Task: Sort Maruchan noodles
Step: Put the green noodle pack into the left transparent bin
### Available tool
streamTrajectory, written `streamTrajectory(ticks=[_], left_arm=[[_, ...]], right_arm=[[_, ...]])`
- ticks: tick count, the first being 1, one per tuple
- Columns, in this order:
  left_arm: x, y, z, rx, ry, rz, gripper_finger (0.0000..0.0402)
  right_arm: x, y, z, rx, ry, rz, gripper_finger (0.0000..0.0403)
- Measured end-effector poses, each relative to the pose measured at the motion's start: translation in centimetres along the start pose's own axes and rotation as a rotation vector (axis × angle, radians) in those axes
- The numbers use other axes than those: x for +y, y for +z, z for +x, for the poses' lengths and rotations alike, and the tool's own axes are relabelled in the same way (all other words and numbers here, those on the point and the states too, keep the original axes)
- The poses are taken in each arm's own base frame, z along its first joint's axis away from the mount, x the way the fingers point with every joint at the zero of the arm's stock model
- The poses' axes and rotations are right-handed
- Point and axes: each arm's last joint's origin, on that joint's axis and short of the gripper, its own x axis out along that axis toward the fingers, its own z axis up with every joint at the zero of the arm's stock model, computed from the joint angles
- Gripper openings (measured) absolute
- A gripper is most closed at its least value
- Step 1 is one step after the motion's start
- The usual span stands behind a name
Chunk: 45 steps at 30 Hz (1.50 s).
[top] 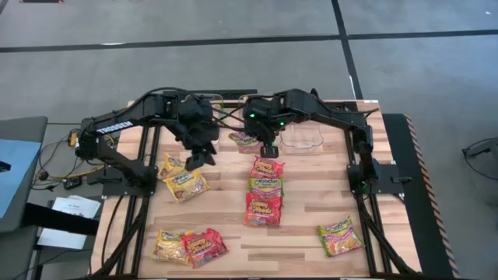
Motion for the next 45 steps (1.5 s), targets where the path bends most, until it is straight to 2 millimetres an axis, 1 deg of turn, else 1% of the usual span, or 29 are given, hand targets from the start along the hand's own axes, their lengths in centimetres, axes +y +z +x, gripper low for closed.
streamTrajectory(ticks=[2,5,8,10,12,17,27,30,33,36,37,38,39,40,41,42,44,45], left_arm=[[-0.2,0.9,0.1,-0.083,-0.01,0.029,0.0194],[-0.5,2.0,0.5,-0.163,-0.045,0.063,0.0194],[-0.9,2.9,0.5,-0.234,-0.113,0.092,0.0194],[-1.1,3.5,0.6,-0.278,-0.166,0.116,0.0194],[-1.5,3.8,0.5,-0.312,-0.221,0.141,0.0194],[-2.1,4.2,0.3,-0.339,-0.357,0.159,0.0194],[-2.4,4.1,0.2,-0.31,-0.458,0.126,0.0194],[-2.3,4.0,0.2,-0.299,-0.425,0.089,0.0194],[-2.0,3.5,0.5,-0.259,-0.318,0.037,0.0194],[-1.6,2.9,0.7,-0.208,-0.208,0.012,0.0194],[-1.5,2.4,0.9,-0.162,-0.18,-0.031,0.0194],[-1.3,1.8,1.0,-0.112,-0.144,-0.067,0.0194],[-1.1,1.4,1.3,-0.072,-0.109,-0.096,0.0194],[-1.0,1.4,1.3,-0.068,-0.076,-0.103,0.0194],[-0.8,1.1,1.3,-0.045,-0.031,-0.115,0.0194],[-0.7,0.6,1.2,-0.004,0.016,-0.131,0.0194],[-0.4,-0.2,1.1,0.063,0.085,-0.154,0.0194],[-0.4,-0.1,1.2,0.052,0.089,-0.149,0.0194]], right_arm=[[0.3,-0.1,-1.3,-0.048,-0.008,-0.001,0.0014],[0.7,-0.1,-2.9,-0.098,-0.012,0.009,0.0014],[0.8,0.0,-3.7,-0.154,-0.025,0.032,0.0014],[0.7,-0.4,-4.5,-0.156,-0.032,0.055,0.0014],[0.6,-0.3,-5.1,-0.189,-0.053,0.077,0.0014],[0.1,-0.6,-5.7,-0.197,-0.091,0.121,0.0014],[-0.1,-0.4,-5.8,-0.226,-0.12,0.139,0.0014],[-0.2,-0.3,-5.8,-0.226,-0.145,0.146,0.0014],[-0.1,-0.1,-5.5,-0.225,-0.143,0.156,0.0014],[-0.1,0.1,-4.8,-0.212,-0.14,0.169,0.0014],[-0.2,0.2,-4.7,-0.221,-0.142,0.17,0.0014],[-0.2,0.2,-5.5,-0.255,-0.153,0.174,0.0014],[-0.2,-0.4,-7.2,-0.293,-0.178,0.18,0.0014],[-0.1,-1.4,-9.4,-0.329,-0.195,0.186,0.0014],[0.1,-2.8,-12.2,-0.383,-0.212,0.194,0.0014],[0.5,-4.8,-15.7,-0.467,-0.229,0.203,0.0014],[0.8,-6.6,-19.0,-0.568,-0.25,0.218,0.0014],[0.8,-7.3,-20.0,-0.598,-0.259,0.225,0.0014]])
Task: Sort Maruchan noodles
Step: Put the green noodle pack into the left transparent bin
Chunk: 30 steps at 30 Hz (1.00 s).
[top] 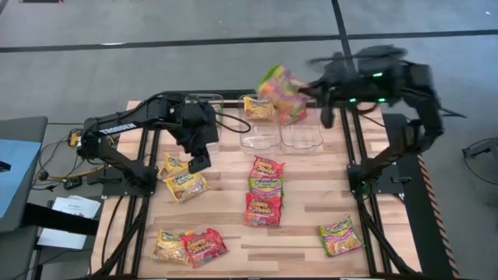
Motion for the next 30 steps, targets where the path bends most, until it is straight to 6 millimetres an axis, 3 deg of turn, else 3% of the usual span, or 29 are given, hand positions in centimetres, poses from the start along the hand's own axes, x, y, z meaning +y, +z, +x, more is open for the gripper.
streamTrajectory(ticks=[5,6,9,11,16,20,23,27,30], left_arm=[[-0.1,0.1,0.0,-0.004,-0.028,0.032,0.0194],[-0.1,0.1,0.0,-0.001,-0.028,0.04,0.0194],[-0.1,-0.1,0.0,0.011,-0.024,0.053,0.0194],[0.0,-0.4,-0.2,0.035,-0.016,0.057,0.0194],[0.1,-1.6,-1.1,0.088,0.019,0.051,0.0194],[0.0,-2.6,-2.6,0.053,0.045,0.054,0.0194],[0.0,-3.3,-3.5,-0.012,0.067,0.056,0.0194],[0.5,-4.9,-3.5,-0.126,0.083,0.052,0.0194],[1.2,-6.4,-2.7,-0.23,0.1,0.028,0.0194]], right_arm=[[1.3,-0.4,4.1,0.11,0.029,-0.011,0.0014],[1.1,-0.4,3.9,0.103,0.027,-0.005,0.0014],[0.1,-0.4,-0.6,0.011,0.018,0.017,0.0014],[-0.3,-0.4,-2.2,-0.029,0.005,0.027,0.0014],[0.1,-0.7,0.5,0.059,0.015,0.012,0.0014],[-0.3,-0.8,-0.4,0.051,0.003,0.019,0.0014],[-0.2,-1.1,0.5,0.105,0.004,0.007,0.0014],[0.6,-1.3,2.5,0.165,0.023,-0.007,0.0014],[1.1,-1.2,2.5,0.161,0.06,-0.01,0.0014]])
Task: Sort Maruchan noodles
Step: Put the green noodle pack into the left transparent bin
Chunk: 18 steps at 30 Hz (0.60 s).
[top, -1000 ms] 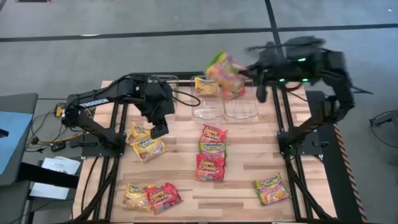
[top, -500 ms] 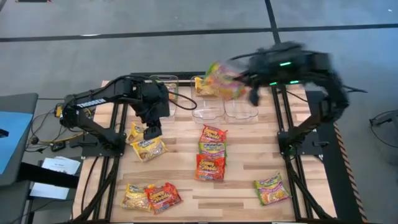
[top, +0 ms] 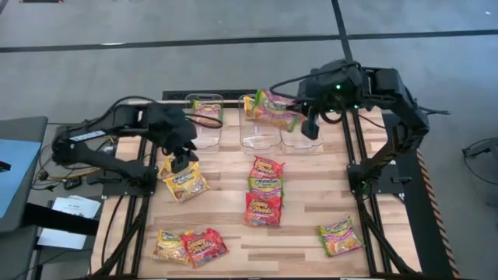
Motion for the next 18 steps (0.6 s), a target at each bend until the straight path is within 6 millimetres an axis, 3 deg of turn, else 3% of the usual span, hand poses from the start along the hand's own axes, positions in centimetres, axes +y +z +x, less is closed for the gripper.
streamTrajectory(ticks=[6,11,18], left_arm=[[0.8,-2.9,1.8,-0.248,-0.071,-0.033,0.0194],[1.3,-5.1,3.1,-0.356,-0.135,-0.031,0.0194],[1.6,-6.3,3.5,-0.541,-0.182,0.006,0.0194]], right_arm=[[1.7,0.6,3.3,0.047,0.118,-0.042,0.0014],[3.1,1.0,5.5,0.073,0.19,-0.063,0.0014],[5.3,1.4,9.2,0.09,0.331,-0.123,0.0014]])
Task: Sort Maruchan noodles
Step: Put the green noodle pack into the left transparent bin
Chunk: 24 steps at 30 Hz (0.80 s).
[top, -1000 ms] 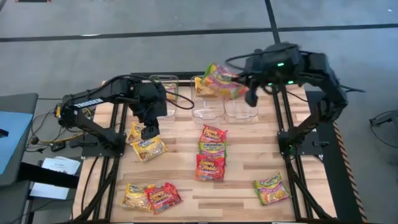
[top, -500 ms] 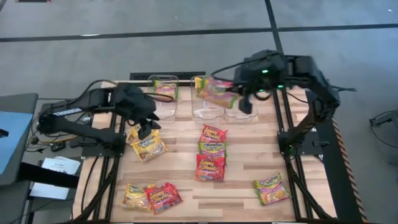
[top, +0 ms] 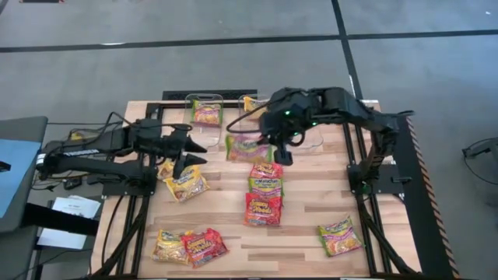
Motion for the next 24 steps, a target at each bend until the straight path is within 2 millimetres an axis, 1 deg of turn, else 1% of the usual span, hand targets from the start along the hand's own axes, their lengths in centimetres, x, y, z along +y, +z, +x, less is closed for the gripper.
streamTrajectory(ticks=[2,3,5,7,9,10,11,14,16,18,24], left_arm=[[0.2,-0.4,0.1,-0.021,-0.008,0.012,0.0194],[0.1,-0.3,0.2,-0.05,-0.031,0.018,0.0194],[0.2,-0.5,0.3,-0.053,-0.064,0.021,0.0194],[0.2,-0.5,0.4,-0.052,-0.086,0.022,0.0194],[0.2,-0.5,0.6,-0.049,-0.099,0.021,0.0194],[0.2,-0.5,0.6,-0.051,-0.1,0.023,0.0194],[0.2,-0.5,0.7,-0.049,-0.104,0.029,0.0194],[0.0,-0.1,0.9,-0.08,-0.144,0.051,0.0194],[0.0,0.0,1.0,-0.084,-0.162,0.054,0.0194],[-0.1,0.4,1.2,-0.12,-0.182,0.064,0.0194],[-0.3,0.7,1.4,-0.142,-0.22,0.072,0.0194]], right_arm=[[0.1,0.4,0.9,-0.027,0.057,-0.026,0.0014],[0.1,0.5,1.2,-0.031,0.073,-0.032,0.0014],[-0.1,0.6,2.3,-0.015,0.081,-0.037,0.0014],[-0.2,1.0,2.8,-0.049,0.091,-0.059,0.0014],[-0.2,0.7,3.4,-0.018,0.108,-0.078,0.0014],[-0.1,1.0,3.6,-0.036,0.114,-0.089,0.0014],[0.0,1.2,3.7,-0.057,0.117,-0.093,0.0014],[0.0,0.9,4.1,-0.026,0.126,-0.085,0.0014],[0.0,1.3,4.4,-0.056,0.124,-0.092,0.0014],[0.1,1.1,4.5,-0.037,0.127,-0.087,0.0014],[0.1,1.4,4.4,-0.064,0.119,-0.089,0.0014]])
